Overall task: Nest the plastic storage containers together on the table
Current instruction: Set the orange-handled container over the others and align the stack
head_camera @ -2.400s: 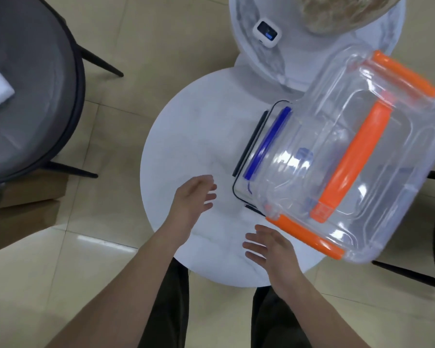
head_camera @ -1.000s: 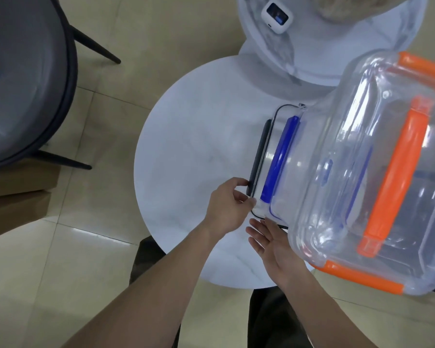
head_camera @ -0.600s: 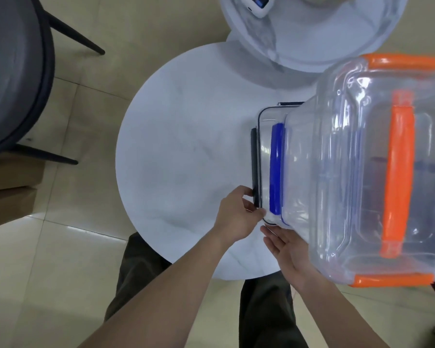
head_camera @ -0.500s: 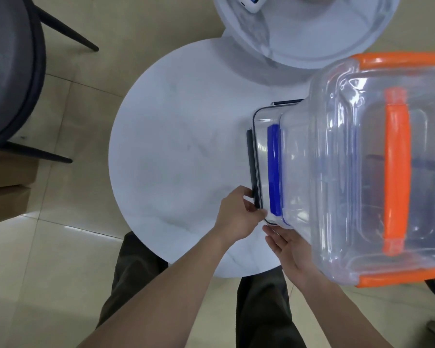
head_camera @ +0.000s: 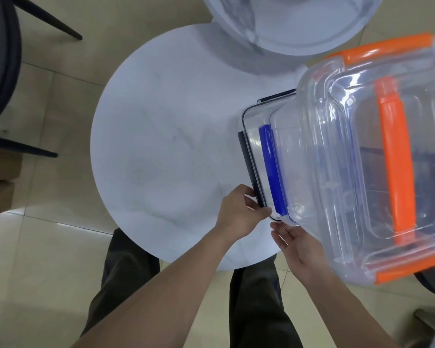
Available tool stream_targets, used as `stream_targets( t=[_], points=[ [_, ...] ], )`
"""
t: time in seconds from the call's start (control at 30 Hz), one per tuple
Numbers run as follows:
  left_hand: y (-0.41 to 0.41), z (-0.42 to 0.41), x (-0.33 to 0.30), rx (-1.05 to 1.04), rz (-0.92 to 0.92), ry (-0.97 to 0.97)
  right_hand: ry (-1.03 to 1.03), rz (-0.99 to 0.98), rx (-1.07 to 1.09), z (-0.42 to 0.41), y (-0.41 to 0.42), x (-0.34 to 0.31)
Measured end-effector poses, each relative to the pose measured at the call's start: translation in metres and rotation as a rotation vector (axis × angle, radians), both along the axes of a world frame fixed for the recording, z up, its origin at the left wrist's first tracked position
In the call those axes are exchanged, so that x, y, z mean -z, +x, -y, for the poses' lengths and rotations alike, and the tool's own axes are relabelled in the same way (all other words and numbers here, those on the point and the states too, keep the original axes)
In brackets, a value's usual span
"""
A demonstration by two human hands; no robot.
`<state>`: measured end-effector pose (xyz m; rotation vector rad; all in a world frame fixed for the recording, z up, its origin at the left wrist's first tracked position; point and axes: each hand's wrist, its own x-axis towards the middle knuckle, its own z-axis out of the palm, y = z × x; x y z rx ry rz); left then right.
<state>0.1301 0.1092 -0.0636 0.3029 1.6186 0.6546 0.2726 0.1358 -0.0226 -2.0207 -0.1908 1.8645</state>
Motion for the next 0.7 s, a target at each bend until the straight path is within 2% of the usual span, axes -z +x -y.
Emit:
stream_targets(
  t=[0.17,0.33,0.5,0.7],
  points=[
    [-0.024,-0.009,-0.001,-0.079,-0.034,0.038,0.002,0.006,0.014,0.004,-0.007,-0.006],
    [-0.056,-0.03,-0.002,-0.165,-0.131,0.166,-0.075,-0.015,-0.004,0.018,-0.024,-0.007],
    [-0.08,-0.061,0.002,-0.253,-0.215,0.215,-0.118,-0.01,0.037,0.017,-0.042,-0.002],
    [-0.096,-0.084,0.006,-0.189,-0.293,0.262,-0.149,0.037,0.032,0.01,-0.05,0.001]
  ],
)
